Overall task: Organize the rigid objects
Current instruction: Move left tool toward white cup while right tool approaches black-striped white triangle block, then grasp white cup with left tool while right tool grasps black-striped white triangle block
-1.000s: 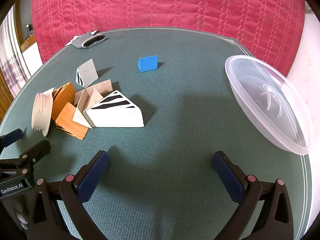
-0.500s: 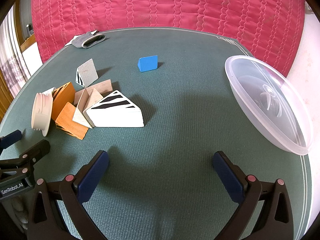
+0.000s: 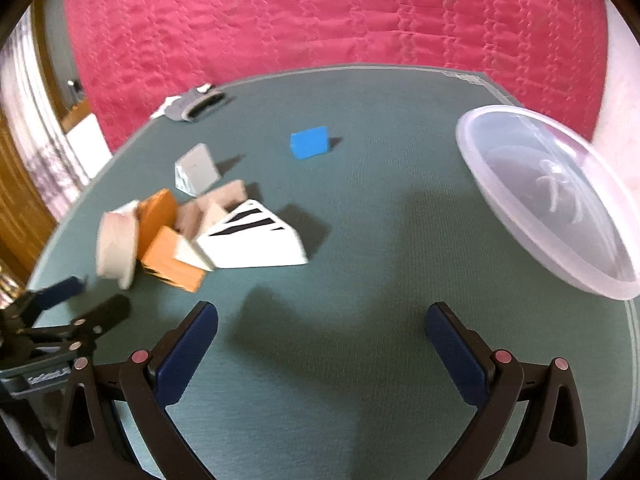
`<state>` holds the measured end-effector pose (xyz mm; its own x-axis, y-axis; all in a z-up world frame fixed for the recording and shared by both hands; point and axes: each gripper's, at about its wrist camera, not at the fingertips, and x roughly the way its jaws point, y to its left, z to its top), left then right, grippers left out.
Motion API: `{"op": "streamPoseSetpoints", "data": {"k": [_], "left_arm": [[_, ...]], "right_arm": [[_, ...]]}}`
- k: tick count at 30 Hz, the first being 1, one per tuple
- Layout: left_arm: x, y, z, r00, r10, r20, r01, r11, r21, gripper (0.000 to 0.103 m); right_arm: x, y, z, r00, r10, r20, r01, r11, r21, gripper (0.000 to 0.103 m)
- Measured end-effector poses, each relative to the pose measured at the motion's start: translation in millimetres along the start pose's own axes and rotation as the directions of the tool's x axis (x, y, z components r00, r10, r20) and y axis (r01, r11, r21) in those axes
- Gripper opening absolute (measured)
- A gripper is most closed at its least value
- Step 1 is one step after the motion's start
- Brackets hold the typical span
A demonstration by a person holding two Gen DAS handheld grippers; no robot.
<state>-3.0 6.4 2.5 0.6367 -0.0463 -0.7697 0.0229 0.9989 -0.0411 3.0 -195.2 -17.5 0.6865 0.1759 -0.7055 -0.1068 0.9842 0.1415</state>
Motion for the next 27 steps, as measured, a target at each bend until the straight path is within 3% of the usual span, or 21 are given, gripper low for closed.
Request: {"op": "streamPoseSetpoints", "data": {"k": [4,18,27], "left_arm": [[-4.4,2.8,0.4,0.999,-0.028,0.016,0.028,1.000,-0.014,0.099],[-7.5,-7.8,18.9,0.997,-0.019,0.077,0.016,0.999,0.038,0.099],[2.1,-13.5,27.5,0.996,-0.039,0.085,0.036,0.999,0.037,0.095]], "right_arm": [[-2.1,9.6,0.5,0.998,0.058,0.011,-0.058,0.998,-0.032,0.103],[18.0,25.7,22.5,0.997,0.076,-0.002,-0.076,0.995,-0.069,0.080],[27.4,27.6,33.6,0.996,0.086,0.011,-0.085,0.995,-0.054,0.076]]}}
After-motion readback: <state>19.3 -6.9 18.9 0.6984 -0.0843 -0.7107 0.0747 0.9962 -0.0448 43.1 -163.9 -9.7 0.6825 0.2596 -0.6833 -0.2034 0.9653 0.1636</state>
